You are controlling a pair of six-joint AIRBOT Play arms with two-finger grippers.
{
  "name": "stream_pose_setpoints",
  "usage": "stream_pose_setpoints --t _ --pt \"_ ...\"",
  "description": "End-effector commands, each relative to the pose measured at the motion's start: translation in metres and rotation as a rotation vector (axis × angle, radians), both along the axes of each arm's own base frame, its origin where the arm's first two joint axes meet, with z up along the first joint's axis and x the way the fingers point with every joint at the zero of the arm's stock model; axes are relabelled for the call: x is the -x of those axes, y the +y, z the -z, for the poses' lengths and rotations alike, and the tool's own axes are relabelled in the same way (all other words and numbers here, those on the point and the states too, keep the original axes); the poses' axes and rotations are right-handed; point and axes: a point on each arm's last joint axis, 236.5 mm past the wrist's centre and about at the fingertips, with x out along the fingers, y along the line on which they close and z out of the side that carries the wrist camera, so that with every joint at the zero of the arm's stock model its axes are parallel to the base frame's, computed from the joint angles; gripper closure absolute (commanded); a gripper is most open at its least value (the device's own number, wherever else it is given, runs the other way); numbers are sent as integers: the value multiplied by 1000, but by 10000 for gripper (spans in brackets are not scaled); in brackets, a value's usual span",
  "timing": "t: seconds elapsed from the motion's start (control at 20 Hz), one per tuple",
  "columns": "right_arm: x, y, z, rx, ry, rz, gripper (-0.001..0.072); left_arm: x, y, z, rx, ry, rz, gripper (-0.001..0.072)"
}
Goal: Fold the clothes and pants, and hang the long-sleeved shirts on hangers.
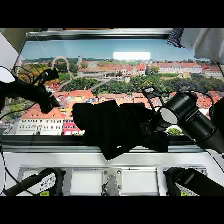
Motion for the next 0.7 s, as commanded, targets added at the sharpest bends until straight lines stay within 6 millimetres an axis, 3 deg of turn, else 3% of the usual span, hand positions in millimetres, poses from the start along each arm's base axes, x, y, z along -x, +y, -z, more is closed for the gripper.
stream_pose_setpoints --t 0.0,0.15,0.35,0.65 --pt "0 0 0 0 1 -1 689 60 -10 8 22 56 155 690" --pt "0 0 0 0 1 -1 689 91 -17 15 25 44 203 690" --pt "0 0 0 0 1 -1 689 118 -39 30 21 46 261 690" --pt "0 0 0 0 1 -1 689 125 -74 58 20 110 402 690"
